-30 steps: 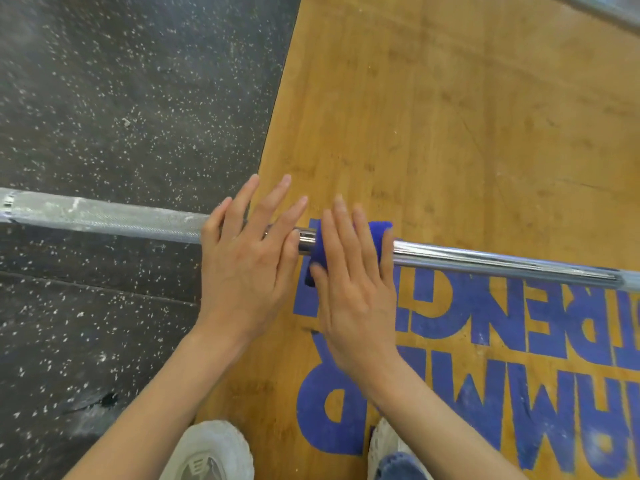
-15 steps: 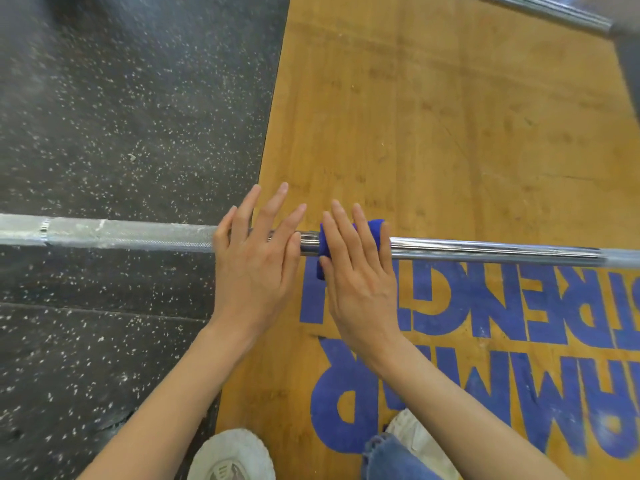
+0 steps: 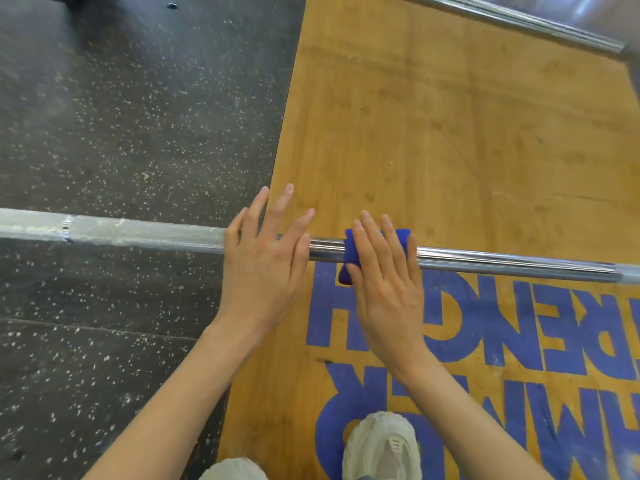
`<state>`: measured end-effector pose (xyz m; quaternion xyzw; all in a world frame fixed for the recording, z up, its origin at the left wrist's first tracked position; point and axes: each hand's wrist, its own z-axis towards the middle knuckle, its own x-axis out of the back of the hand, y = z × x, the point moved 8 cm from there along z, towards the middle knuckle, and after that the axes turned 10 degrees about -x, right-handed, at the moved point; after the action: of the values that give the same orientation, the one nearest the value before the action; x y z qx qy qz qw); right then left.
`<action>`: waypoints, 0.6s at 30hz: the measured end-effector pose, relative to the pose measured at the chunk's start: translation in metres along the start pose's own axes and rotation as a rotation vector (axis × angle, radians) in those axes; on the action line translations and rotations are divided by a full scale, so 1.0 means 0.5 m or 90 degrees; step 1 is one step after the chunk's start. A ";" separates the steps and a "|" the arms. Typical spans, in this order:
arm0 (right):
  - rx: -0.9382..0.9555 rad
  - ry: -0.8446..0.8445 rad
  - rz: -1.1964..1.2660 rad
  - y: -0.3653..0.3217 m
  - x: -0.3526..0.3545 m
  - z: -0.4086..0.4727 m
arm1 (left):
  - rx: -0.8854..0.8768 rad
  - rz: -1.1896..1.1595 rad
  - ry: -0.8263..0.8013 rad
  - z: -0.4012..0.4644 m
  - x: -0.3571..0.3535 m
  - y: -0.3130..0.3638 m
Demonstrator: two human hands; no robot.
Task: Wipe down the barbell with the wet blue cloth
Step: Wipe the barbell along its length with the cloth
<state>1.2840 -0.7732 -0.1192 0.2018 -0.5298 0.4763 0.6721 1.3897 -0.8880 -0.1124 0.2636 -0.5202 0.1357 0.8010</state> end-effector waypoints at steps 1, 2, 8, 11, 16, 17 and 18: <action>-0.035 0.013 -0.011 0.013 0.004 0.001 | 0.004 0.003 0.000 0.005 -0.001 -0.002; -0.060 0.022 -0.013 0.006 0.002 0.007 | 0.007 0.011 0.002 0.011 -0.002 -0.004; 0.053 -0.019 0.032 -0.053 -0.021 0.028 | -0.017 0.042 0.001 0.037 -0.005 -0.012; -0.032 -0.001 0.053 0.004 -0.002 0.040 | -0.011 0.045 0.005 0.049 -0.008 -0.015; -0.102 0.052 0.054 -0.006 -0.014 0.081 | -0.013 0.060 -0.009 0.071 -0.015 -0.027; -0.085 0.056 0.043 -0.005 -0.020 0.065 | -0.011 0.060 -0.015 0.076 -0.018 -0.029; -0.064 0.057 0.030 -0.005 -0.026 0.045 | -0.011 0.059 -0.018 0.080 -0.021 -0.030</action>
<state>1.2745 -0.7970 -0.1223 0.1334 -0.5269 0.4736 0.6930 1.3623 -0.9221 -0.1132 0.2341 -0.5442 0.1648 0.7886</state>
